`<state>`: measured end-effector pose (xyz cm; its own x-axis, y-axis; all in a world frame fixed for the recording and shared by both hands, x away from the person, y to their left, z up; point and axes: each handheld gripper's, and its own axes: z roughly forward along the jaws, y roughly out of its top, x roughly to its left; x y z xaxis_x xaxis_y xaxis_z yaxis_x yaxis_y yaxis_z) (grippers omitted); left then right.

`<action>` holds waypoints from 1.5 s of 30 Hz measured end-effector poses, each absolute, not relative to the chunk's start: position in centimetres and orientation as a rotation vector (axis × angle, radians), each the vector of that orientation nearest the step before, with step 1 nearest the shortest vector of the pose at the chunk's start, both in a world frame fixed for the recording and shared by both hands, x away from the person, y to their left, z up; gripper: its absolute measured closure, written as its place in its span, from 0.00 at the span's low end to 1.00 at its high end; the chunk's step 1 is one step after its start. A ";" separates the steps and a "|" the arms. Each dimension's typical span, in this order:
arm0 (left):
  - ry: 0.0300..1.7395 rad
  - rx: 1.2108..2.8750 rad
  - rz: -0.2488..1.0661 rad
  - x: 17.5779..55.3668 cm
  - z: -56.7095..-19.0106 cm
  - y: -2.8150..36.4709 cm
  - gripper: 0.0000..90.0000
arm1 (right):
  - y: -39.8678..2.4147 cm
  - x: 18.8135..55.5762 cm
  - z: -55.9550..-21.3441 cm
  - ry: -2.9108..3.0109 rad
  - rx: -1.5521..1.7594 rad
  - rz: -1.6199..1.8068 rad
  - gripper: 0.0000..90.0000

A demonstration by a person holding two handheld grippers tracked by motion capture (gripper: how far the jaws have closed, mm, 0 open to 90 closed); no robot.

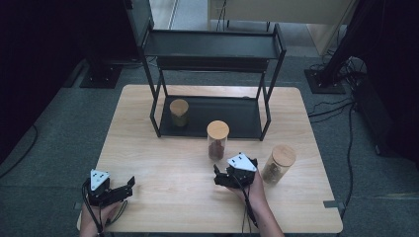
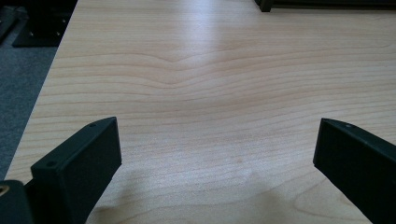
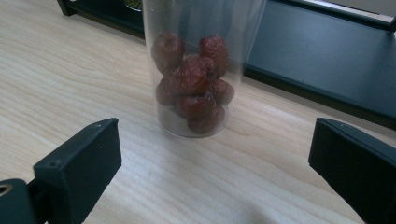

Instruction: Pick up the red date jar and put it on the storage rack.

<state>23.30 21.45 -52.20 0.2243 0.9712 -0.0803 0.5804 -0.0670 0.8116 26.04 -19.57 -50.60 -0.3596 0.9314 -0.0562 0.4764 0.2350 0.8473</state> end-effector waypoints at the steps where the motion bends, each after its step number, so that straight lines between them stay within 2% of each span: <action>1: 1.449 1.745 0.656 23.3 -52.2 21.4 0.01 | -19.5 26.2 -50.6 1.937 1.289 1.027 0.03; 27: 1.448 1.751 0.650 23.4 -52.2 21.4 0.01 | -17.4 29.7 -50.1 1.928 1.290 1.048 0.09; 30: 1.448 1.752 0.650 23.4 -52.2 21.4 0.01 | -17.1 30.0 -50.1 1.917 1.289 1.049 0.16; 45: 1.445 1.765 0.654 23.4 -52.2 21.3 0.01 | -16.6 31.3 -50.4 1.891 1.317 1.048 0.20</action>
